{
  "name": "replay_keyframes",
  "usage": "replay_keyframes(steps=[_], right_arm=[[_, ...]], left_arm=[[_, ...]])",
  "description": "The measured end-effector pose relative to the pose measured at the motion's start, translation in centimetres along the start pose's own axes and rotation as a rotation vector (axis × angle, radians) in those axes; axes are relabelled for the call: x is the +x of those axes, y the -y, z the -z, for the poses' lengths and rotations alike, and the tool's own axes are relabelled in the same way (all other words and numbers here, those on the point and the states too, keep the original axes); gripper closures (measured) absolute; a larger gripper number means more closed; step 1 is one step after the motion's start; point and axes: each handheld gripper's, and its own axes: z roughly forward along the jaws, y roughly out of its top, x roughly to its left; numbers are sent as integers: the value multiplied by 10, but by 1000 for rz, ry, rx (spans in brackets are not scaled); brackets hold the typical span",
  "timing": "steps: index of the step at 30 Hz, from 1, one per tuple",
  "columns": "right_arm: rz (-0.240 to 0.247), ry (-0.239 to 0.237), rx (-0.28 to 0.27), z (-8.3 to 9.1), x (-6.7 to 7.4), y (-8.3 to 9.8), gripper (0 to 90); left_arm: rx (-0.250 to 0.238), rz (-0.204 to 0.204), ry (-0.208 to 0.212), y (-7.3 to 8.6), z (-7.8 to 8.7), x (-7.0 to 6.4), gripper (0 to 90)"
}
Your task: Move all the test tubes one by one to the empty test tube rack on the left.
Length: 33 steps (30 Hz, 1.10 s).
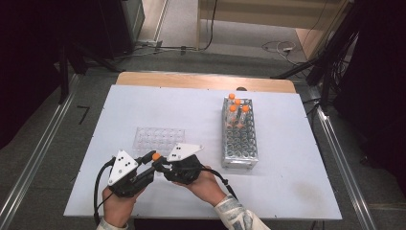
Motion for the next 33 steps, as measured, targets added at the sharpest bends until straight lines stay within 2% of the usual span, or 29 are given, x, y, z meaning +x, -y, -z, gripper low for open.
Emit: replay_keyframes(steps=[7,10,12,14,18,23,27,33], right_arm=[[-2,-2,-1,-1,-1,0,708],[-6,-19,-5,0,-2,0,581],[-17,-24,3,1,-3,0,438],[-23,-18,9,3,-4,1,340],[-37,7,3,11,-8,2,244],[-56,36,5,19,-14,6,196],[-63,47,8,22,-17,10,192],[-75,56,10,23,-19,13,196]], left_arm=[[5,18,10,0,0,2,701],[12,18,9,-1,0,2,702],[11,23,8,-2,0,4,702],[2,34,7,-4,2,6,703],[-12,56,5,-9,6,10,702],[-21,67,-4,-13,10,15,702],[-34,78,-22,-18,13,21,703],[-38,69,-44,-26,15,28,703]])
